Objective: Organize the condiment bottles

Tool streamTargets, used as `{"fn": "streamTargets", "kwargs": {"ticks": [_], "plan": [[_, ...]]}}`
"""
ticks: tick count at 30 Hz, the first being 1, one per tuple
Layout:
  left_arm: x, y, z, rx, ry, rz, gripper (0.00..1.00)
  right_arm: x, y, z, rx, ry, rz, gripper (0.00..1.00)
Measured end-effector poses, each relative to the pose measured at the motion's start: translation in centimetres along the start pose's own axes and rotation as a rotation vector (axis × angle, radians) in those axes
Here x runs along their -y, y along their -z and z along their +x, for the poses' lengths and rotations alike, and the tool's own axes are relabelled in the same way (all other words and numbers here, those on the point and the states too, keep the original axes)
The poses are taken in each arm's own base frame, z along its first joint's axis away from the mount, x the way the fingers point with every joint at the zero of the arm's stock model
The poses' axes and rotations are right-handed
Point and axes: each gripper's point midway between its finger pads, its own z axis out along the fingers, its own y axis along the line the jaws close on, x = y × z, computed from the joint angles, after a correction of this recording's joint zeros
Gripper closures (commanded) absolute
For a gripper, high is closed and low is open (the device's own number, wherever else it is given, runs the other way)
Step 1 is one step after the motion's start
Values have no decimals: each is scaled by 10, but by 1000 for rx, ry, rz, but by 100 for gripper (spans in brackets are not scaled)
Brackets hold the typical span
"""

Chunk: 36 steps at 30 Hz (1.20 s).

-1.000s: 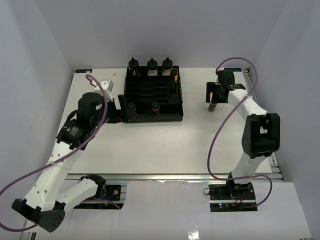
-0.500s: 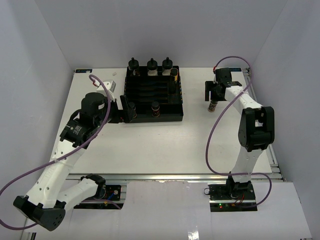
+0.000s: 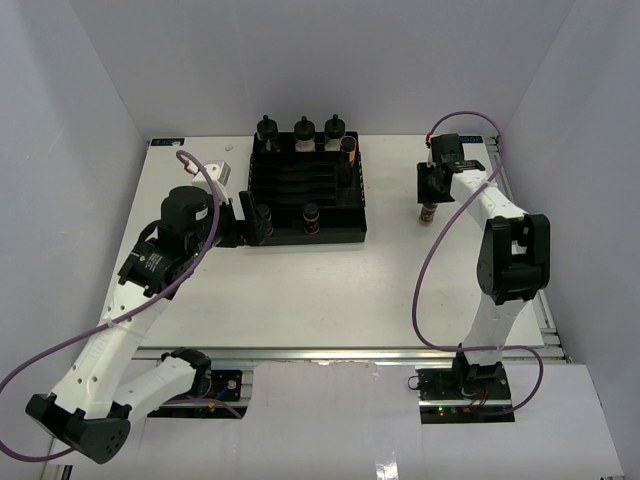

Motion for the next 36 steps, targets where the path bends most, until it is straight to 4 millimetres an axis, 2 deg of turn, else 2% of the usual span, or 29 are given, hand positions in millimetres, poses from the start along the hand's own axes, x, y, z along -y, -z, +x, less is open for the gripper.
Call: {"fn": "streamTargets", "kwargs": {"ticks": [4,7,12,14,16,19,24,30,36], "plan": [[0,3,0,-1,1,0,2,-12,26,-15,40,16,-26,92],[0,5,1,-8,2,-3,2,-38,58,-36,120,48,-84,92],[-1,5,2,-13,4,-5,2,-114,126,-71,280,135,-244,92],[-1,6,3,-16,4,-6,2,-148,144,-70,309,170,-316,92],[-2,6,3,-16,4,-12,2,-174,153,-61,307,204,-370,92],[-4,6,4,-16,4,-22,2,-198,152,-43,274,235,-412,92],[-6,7,5,-21,4,-31,2,-216,132,-22,212,266,-420,92],[-6,8,3,-16,4,-33,2,-224,106,1,162,290,-403,92],[-6,8,2,-12,4,-32,2,-230,84,6,151,299,-385,86]]}}
